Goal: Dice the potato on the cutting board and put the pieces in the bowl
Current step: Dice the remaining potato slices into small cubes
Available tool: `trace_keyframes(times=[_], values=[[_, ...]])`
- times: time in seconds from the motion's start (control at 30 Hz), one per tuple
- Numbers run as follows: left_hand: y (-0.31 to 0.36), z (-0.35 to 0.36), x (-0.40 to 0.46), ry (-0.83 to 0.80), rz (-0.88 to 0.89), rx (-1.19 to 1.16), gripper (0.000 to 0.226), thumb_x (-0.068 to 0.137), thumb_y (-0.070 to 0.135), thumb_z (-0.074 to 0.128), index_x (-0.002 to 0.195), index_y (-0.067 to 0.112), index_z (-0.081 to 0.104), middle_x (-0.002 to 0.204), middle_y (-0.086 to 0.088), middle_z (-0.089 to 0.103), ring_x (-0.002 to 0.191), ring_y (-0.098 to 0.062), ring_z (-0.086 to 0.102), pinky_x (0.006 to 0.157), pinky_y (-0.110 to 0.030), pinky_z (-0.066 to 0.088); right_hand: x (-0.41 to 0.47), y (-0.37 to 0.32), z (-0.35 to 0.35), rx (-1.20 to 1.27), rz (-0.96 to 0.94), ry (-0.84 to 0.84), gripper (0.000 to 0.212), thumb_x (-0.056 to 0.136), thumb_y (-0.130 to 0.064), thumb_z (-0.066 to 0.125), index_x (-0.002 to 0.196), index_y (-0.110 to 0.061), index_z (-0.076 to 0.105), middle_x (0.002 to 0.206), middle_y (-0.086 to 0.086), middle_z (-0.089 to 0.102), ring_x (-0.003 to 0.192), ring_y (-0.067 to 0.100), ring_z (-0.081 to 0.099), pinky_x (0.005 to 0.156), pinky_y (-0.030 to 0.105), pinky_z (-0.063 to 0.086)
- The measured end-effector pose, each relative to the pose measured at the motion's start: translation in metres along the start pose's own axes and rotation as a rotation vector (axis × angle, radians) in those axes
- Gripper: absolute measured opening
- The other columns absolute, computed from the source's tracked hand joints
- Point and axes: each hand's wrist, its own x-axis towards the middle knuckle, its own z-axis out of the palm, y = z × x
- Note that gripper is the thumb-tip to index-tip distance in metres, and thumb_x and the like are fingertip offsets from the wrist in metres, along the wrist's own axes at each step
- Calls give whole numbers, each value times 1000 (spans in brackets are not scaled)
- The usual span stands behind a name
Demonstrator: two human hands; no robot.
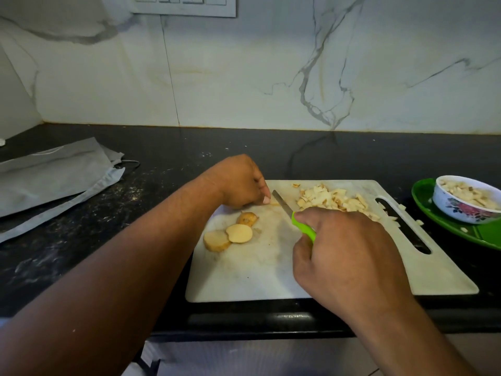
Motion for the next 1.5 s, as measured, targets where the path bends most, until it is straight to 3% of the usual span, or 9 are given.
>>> trace_keyframes(times=[0.13, 0.3, 0.5, 0.63, 0.7, 0.93, 1.1, 1.27, 1.5], values=[[-1, 0, 0, -9, -4, -34, 7, 90, 26, 81, 96, 26, 82, 85, 18, 73, 84, -1, 65, 87, -22, 50, -19, 9, -2, 13, 7, -6, 32, 71, -32, 67, 102, -30, 76, 74, -11, 72, 58, 11, 60, 52, 18, 39], [-5, 0, 0, -11, -2, -51, 7, 88, 27, 82, 95, 28, 83, 90, 15, 76, 87, -2, 67, 86, -22, 50, -22, 13, -18, 9, 25, 19, 36, 77, -40, 59, 111, -38, 72, 82, -17, 72, 62, 6, 47, 57, 19, 39], [-3, 1, -2, -16, -11, -87, 6, 88, 25, 82, 94, 26, 82, 90, 12, 77, 89, -5, 69, 91, -27, 53, -3, -5, -5, 51, -2, 8, 41, 87, -40, 55, 127, -39, 63, 100, -13, 71, 83, 7, 62, 70, 21, 50], [-3, 0, -1, -15, -4, -75, 4, 89, 25, 82, 93, 27, 81, 86, 16, 75, 86, -3, 67, 87, -24, 51, -19, 1, -8, 38, -16, -21, 42, 86, -43, 52, 127, -41, 61, 101, -17, 71, 83, 6, 62, 72, 21, 50], [-5, 0, -1, -20, 41, -36, 5, 90, 27, 81, 92, 32, 80, 87, 19, 73, 87, -1, 65, 87, -24, 52, -24, 10, -12, 60, -13, 8, 40, 83, -44, 55, 122, -43, 63, 90, -20, 70, 70, 4, 55, 61, 17, 44], [4, 3, -3, -50, 279, 40, 39, 93, 32, 76, 131, 40, 67, 115, 20, 60, 98, 3, 53, 85, -18, 39, -18, 35, -4, 271, 102, 64, 35, 81, -38, 63, 116, -38, 68, 62, -21, 60, 48, 1, 50, 47, 15, 35], [4, 9, 4, 3, 204, -28, 25, 87, 41, 82, 111, 35, 78, 100, 21, 70, 90, 7, 59, 77, -15, 42, -17, 41, 8, 456, 116, 102, 32, 83, -24, 69, 114, -32, 71, 49, -21, 51, 45, 5, 52, 40, 12, 32], [19, 17, 4, 118, 122, 36, 4, 85, 34, 75, 85, 30, 76, 84, 15, 73, 83, -5, 67, 82, -33, 60, -17, 47, 18, 557, 127, 151, 34, 84, -15, 70, 115, -30, 71, 51, -21, 54, 40, 8, 48, 38, 11, 33], [15, 13, 4, 110, -60, -28, 17, 92, 43, 71, 89, 27, 75, 88, 9, 72, 87, -10, 67, 80, -32, 58, -17, 46, 20, 539, 100, 125, 35, 83, -15, 71, 116, -29, 72, 55, -33, 52, 47, 2, 53, 42, 8, 36]])
